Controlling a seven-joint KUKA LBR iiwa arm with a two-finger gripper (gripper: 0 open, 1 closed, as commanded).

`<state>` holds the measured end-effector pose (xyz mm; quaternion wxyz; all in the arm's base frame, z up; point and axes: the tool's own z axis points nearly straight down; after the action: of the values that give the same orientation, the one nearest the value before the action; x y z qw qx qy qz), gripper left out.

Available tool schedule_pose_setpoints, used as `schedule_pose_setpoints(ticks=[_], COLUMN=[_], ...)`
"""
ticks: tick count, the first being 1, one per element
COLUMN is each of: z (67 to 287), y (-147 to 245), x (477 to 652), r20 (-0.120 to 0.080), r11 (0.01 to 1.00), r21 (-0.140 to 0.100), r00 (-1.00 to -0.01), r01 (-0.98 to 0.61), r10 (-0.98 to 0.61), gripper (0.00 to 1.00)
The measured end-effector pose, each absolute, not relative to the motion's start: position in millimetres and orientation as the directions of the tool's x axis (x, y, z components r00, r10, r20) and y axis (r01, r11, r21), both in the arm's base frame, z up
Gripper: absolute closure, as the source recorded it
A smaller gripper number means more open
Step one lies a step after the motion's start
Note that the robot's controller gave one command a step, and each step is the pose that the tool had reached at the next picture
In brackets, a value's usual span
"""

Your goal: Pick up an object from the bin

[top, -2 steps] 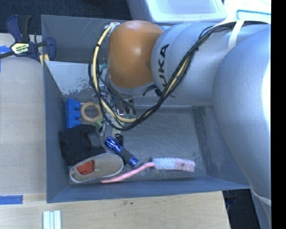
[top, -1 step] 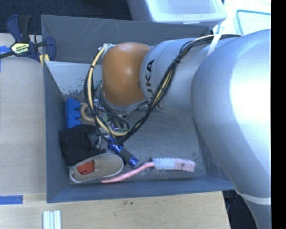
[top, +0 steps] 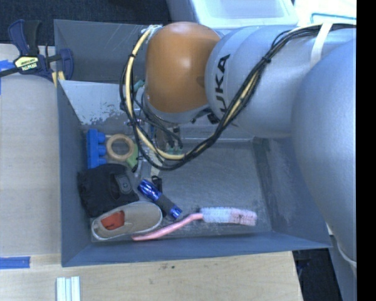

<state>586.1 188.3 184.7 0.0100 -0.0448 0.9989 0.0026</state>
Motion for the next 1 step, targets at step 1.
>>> schedule_pose_setpoints(ticks=[1], z=[113.0], y=[179.9], x=[588.7], r20=[-0.012], r11=[0.996], r21=[0.003], r00=[-0.996], r01=[-0.084], r10=[-0.084], gripper=[0.00])
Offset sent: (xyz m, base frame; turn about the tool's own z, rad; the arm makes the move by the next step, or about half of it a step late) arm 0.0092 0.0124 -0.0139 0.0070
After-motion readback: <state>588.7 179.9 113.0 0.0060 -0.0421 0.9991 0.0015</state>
